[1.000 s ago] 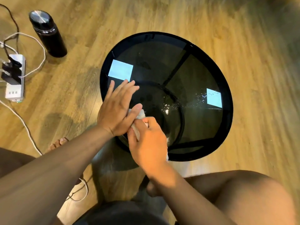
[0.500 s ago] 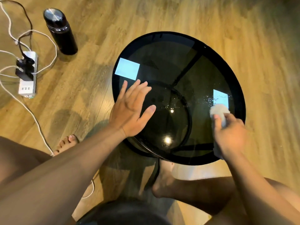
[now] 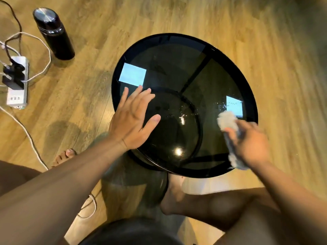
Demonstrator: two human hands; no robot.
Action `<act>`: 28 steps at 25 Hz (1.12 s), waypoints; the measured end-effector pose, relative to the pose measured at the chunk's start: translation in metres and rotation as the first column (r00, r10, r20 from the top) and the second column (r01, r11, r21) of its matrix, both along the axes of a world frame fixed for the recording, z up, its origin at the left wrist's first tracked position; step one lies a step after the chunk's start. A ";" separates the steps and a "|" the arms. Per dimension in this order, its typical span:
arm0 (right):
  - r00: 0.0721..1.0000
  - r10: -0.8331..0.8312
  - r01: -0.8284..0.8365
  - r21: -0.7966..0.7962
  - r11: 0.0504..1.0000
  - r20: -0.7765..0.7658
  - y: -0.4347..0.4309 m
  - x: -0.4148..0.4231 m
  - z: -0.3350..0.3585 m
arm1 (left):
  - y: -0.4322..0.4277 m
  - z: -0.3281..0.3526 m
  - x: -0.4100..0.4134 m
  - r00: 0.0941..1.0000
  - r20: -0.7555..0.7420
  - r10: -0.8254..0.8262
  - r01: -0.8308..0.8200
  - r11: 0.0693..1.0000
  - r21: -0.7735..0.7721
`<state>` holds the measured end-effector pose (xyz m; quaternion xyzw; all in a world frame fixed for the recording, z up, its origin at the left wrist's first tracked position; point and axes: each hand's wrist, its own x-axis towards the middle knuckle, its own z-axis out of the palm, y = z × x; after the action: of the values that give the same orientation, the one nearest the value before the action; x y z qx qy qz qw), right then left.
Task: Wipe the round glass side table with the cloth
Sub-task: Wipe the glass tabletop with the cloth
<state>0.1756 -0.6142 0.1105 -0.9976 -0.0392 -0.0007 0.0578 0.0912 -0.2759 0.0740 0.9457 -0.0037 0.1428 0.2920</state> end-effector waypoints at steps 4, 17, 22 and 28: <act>0.935 -0.351 0.355 0.118 0.927 -0.050 -0.006 0.023 0.011 | 0.000 -0.001 -0.001 1.000 0.012 0.003 -0.003 1.000 0.003; 0.996 0.087 -0.087 0.004 0.996 0.033 0.034 0.008 0.002 | 0.000 -0.003 0.003 0.995 -0.102 0.013 0.004 0.985 0.172; 0.950 -0.309 0.311 0.052 0.949 -0.041 0.005 0.042 0.014 | 0.001 -0.002 0.003 0.993 -0.113 0.014 0.009 0.980 0.200; 0.961 0.269 -0.276 0.258 0.926 0.063 0.175 -0.073 -0.003 | 0.001 -0.004 0.002 0.999 -0.042 -0.002 0.006 0.996 0.090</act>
<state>0.1031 -0.4388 0.1071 -0.9656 -0.1778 -0.0113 0.1892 0.0931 -0.2751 0.0705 0.9607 -0.0061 0.1221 0.2492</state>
